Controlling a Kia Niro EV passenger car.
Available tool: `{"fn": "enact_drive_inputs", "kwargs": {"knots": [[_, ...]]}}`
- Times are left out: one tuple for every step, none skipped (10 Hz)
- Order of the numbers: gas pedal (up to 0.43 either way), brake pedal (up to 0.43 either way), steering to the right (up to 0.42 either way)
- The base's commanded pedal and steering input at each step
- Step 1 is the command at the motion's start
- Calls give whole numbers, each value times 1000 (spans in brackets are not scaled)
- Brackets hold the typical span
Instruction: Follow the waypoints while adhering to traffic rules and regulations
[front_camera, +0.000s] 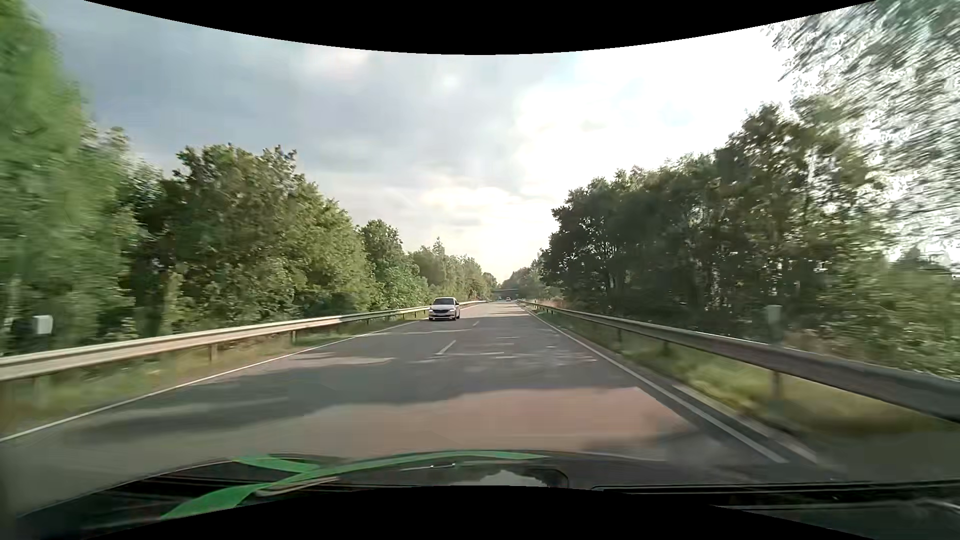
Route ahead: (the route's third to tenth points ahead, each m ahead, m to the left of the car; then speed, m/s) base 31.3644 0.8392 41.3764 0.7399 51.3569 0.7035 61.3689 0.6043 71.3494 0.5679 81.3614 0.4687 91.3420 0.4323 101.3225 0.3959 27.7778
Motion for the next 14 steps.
{"fn": "enact_drive_inputs", "kwargs": {"knots": [[260, 0, 0], [260, 0, -1], [260, 0, 0], [248, 0, 0], [248, 0, 0], [248, 0, -1], [260, 0, -1], [260, 0, -1], [260, 0, -1], [260, 0, -1], [260, 0, -1], [260, 0, -1], [248, 0, -1], [248, 0, -1]]}}
